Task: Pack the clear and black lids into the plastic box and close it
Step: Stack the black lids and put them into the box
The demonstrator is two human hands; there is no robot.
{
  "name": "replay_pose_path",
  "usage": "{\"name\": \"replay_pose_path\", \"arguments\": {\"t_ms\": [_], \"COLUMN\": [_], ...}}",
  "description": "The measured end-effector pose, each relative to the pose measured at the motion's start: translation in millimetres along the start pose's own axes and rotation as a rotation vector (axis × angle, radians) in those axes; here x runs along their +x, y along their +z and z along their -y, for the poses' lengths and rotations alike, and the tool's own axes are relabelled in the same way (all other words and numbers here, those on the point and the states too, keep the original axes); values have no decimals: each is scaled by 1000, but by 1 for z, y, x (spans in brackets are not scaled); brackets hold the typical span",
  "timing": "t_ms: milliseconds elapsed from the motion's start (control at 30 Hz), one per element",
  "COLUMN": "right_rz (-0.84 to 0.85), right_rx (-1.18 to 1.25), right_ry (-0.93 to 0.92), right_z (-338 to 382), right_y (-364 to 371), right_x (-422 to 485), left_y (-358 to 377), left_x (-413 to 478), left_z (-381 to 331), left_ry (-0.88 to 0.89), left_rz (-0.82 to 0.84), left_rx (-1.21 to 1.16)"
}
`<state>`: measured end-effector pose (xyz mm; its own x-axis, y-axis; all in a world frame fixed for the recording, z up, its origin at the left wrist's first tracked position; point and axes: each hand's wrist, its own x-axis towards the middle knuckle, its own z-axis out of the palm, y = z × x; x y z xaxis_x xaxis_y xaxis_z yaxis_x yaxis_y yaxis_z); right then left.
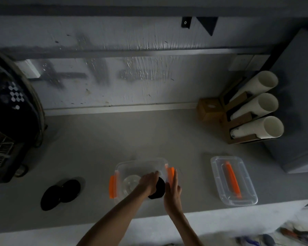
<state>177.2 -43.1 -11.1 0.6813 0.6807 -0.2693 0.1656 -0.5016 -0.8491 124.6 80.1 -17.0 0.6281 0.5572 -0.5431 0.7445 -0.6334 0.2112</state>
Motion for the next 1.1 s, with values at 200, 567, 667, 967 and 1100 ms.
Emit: {"name": "replay_pose_path", "arguments": {"t_ms": [200,567,667,967,1100], "right_rz": [21,28,26,54,62], "right_rx": [-35,-14,-6,17,18], "right_ry": [2,21,37,33,27], "right_z": [-1,0,4,4,2], "right_y": [-2,-2,-5,-7,-8], "right_x": [0,-1,-1,-2,-2], "left_y": [4,5,3,3,2], "left_x": [-1,-3,-2,-10,-13], "left_z": [3,19,17,16,11], "left_ry": [-6,-78,-118,-218,-185], "left_rz": [-71,-158,-199,-295,-315], "left_rx": [90,14,-27,-79,10]}}
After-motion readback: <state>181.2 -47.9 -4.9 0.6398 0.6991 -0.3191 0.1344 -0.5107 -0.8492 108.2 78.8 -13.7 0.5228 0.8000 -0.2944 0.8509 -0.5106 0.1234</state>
